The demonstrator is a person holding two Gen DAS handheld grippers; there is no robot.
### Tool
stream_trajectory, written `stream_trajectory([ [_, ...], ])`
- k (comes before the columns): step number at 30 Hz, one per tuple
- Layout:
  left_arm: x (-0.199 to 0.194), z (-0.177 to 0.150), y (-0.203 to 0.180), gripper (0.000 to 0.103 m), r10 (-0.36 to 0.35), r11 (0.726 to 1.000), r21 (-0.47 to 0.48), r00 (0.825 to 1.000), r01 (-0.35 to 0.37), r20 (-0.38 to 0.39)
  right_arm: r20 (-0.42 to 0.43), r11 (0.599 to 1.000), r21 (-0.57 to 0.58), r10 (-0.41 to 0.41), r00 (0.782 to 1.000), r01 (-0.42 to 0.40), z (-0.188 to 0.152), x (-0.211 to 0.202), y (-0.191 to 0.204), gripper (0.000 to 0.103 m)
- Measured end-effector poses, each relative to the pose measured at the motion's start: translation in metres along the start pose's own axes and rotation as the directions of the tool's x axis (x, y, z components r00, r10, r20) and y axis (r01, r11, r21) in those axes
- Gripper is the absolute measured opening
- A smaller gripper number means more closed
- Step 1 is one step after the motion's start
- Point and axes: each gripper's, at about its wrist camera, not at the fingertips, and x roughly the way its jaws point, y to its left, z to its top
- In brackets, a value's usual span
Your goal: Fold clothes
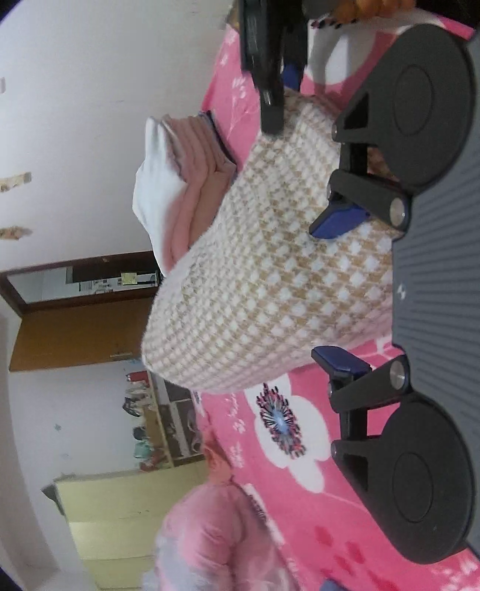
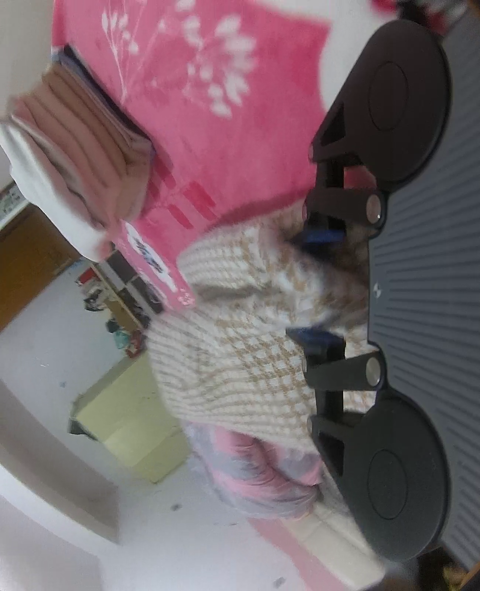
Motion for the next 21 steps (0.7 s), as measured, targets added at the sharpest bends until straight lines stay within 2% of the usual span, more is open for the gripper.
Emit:
stream_trajectory([
  [1,0.0,0.0,0.001,0.067,-0.004,1.0,-0.004,1.0,0.004,-0.002,0.019,1.0,0.015,-0.004,1.0,0.003,0.001,-0.01,-0.004,0.064],
  [2,0.0,0.0,0.001,0.067,-0.008,1.0,-0.005,1.0,0.008,-0.004,0.041,1.0,0.025,-0.02,0.999,0.019,0.001,-0.021,-0.01,0.068],
  [6,0.002,0.0,0.002,0.067,-0.016,1.0,-0.009,1.0,0.016,-0.014,0.11,0.995,0.071,-0.078,0.991,0.07,0.001,-0.053,-0.029,0.067],
  [9,0.004,-0.002,0.0,0.067,-0.005,1.0,-0.017,1.0,0.004,-0.012,0.129,0.994,0.023,-0.106,0.986,0.104,0.005,-0.06,-0.026,0.058],
  [12,0.004,-0.004,0.0,0.067,0.004,0.999,-0.031,1.0,-0.004,-0.008,0.141,0.988,-0.126,-0.073,0.987,0.092,0.015,-0.054,0.004,0.045],
  [13,0.004,-0.004,0.0,0.067,0.004,0.999,-0.036,1.0,-0.005,-0.007,0.144,0.98,-0.183,-0.055,0.988,0.082,0.018,-0.051,0.016,0.038],
  [15,0.004,-0.005,0.001,0.067,0.005,0.999,-0.044,1.0,-0.006,-0.006,0.154,0.947,-0.315,-0.007,0.988,0.055,0.027,-0.04,0.049,0.036],
  [16,0.004,-0.005,0.001,0.067,0.005,0.999,-0.047,1.0,-0.006,-0.005,0.158,0.924,-0.379,0.015,0.987,0.047,0.031,-0.033,0.067,0.032],
  [17,0.004,-0.006,0.001,0.067,0.005,0.999,-0.049,1.0,-0.005,-0.004,0.161,0.897,-0.441,0.037,0.986,0.039,0.036,-0.027,0.084,0.028],
  [21,0.008,-0.009,0.0,0.068,0.006,0.998,-0.057,1.0,-0.007,-0.007,0.155,0.767,-0.642,0.119,0.981,0.008,0.047,0.011,0.148,0.025],
])
